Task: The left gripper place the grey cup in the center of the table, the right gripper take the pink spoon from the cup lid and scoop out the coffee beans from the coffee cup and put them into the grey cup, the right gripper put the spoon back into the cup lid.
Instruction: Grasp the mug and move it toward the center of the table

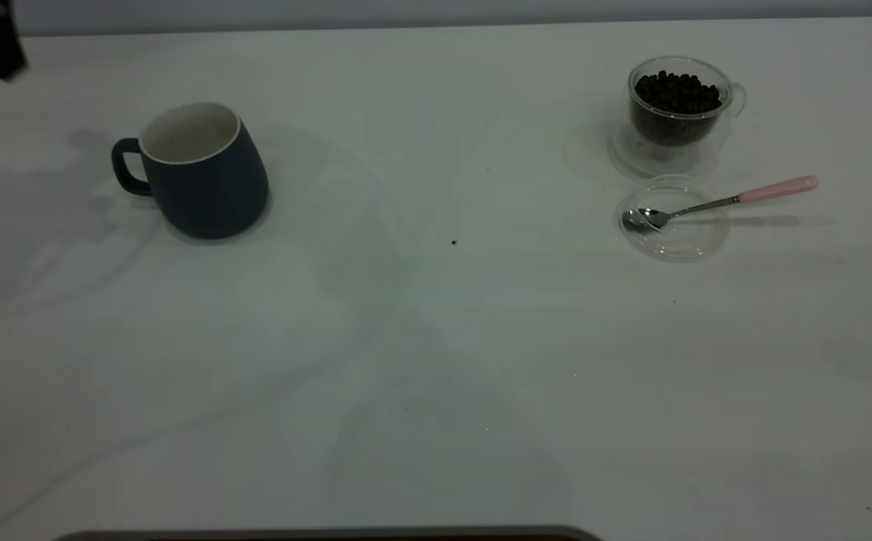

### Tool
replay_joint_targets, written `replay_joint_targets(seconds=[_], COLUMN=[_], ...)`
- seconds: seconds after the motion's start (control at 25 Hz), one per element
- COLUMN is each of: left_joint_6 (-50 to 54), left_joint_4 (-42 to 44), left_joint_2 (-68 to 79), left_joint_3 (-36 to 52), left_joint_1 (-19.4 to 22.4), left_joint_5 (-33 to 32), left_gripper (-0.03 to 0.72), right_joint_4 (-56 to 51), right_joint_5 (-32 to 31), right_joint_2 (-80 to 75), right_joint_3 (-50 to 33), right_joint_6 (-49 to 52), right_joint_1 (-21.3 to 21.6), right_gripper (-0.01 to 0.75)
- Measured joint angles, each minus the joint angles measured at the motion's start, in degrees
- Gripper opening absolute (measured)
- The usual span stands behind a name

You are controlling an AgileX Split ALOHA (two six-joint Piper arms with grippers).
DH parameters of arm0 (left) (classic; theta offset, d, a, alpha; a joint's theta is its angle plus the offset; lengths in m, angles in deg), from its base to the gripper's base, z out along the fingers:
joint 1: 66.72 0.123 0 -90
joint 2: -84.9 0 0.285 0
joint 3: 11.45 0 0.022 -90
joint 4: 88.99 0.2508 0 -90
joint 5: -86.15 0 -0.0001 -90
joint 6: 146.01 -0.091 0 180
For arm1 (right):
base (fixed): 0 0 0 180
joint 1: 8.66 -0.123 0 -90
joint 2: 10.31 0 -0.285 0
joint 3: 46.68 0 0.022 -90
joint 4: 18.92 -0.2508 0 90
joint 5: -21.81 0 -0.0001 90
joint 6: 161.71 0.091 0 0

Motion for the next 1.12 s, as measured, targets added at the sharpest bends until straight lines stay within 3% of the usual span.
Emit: replay_joint_targets(seconds=[0.24, 0.44, 1.12], left_joint_6=[-19.4, -34.9, -48.6], left_joint_4=[-5.2, -5.3, -6.6], left_joint_2=[9.6, 11.5, 15.3], left_joint_3=[-8.5, -9.3, -9.3], left_joint_1=[-0.7, -3.4, -8.6], left_joint_5=[-8.1, -8.3, -2.1], left_gripper=[0.567, 0.567, 0.567], right_joint_4=[0.0, 0.0, 0.0], right_joint_5=[0.0, 0.0, 0.0], right_joint_2=[0.0, 0.0, 0.0], right_joint_3=[0.0, 0.0, 0.0], right_joint_6=[0.0, 0.0, 0.0], right_joint_1=[0.0, 0.0, 0.0], right_gripper=[0.394, 0.394, 0.394])
